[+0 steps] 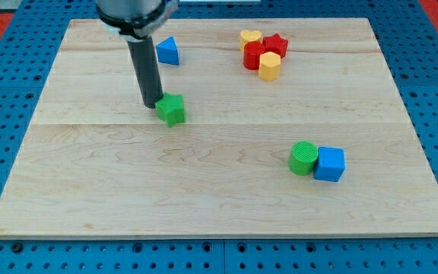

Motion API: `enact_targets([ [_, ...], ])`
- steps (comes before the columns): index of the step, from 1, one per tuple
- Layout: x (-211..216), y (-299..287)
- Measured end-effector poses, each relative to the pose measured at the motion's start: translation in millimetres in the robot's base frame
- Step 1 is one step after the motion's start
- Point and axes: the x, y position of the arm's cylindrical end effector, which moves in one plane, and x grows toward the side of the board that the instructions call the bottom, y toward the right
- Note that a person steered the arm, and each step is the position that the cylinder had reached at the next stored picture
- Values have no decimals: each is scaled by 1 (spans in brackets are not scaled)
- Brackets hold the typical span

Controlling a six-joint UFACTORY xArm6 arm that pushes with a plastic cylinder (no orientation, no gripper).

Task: Push the green star towards the green circle

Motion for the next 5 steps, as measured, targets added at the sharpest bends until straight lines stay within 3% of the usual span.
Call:
enact_targets([
  [5,71,123],
])
